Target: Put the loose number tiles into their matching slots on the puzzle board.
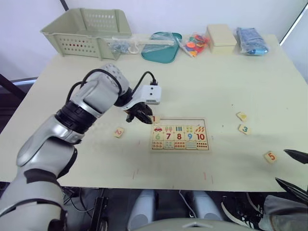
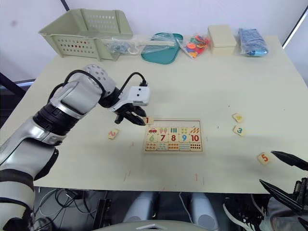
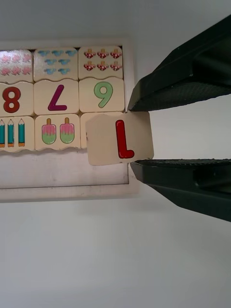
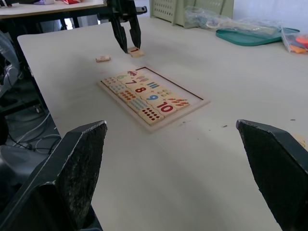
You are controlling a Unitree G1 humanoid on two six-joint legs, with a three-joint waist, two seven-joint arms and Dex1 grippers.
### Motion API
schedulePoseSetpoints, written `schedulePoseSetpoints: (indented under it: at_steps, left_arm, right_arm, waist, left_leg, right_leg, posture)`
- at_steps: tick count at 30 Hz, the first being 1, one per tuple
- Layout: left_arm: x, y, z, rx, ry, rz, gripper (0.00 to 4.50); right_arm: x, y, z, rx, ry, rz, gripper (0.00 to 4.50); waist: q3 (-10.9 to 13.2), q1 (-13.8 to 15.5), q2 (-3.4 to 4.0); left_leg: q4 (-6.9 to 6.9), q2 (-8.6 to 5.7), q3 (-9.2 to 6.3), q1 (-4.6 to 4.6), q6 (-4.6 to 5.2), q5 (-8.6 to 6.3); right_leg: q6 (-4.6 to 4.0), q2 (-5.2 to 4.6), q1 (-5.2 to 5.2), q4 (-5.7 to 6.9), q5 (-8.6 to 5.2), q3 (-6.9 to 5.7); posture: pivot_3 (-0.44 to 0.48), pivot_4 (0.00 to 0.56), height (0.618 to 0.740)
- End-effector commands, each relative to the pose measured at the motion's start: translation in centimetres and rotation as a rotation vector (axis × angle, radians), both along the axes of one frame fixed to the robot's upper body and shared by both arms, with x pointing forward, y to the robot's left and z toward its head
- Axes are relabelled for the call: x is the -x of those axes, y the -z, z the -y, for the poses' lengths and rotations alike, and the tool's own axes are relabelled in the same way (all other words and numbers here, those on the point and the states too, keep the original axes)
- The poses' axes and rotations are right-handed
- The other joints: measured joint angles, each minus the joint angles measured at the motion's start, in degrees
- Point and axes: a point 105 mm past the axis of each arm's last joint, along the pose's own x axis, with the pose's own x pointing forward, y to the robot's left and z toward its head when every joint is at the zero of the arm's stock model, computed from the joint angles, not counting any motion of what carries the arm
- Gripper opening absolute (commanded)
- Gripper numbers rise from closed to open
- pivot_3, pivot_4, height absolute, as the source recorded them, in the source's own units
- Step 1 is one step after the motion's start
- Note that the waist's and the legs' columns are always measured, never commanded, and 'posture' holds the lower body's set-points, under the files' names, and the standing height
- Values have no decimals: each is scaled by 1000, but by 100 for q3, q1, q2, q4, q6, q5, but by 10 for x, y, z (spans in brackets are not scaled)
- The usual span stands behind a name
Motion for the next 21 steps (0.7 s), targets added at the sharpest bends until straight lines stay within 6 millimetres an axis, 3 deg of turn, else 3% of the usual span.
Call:
schedulePoseSetpoints:
  at_steps: [1, 21]
  left_arm:
    - [-5, -8, 0, -26, 21, 31, 947]
    - [-19, 6, 12, -47, 39, 52, 947]
  right_arm:
    - [1, -4, -2, 12, 0, 30, 4500]
    - [3, 1, -4, 9, 19, 34, 4500]
  waist:
    - [0, -1, 0]
    - [1, -1, -1]
  left_leg:
    - [0, 0, 0, 0, 0, 0]
    - [6, 0, -1, 2, 1, 1]
  right_leg:
    - [0, 0, -1, 0, 0, 0]
    - [0, 0, -5, 25, 0, 2]
  posture:
    - [0, 150, 740]
    - [0, 150, 740]
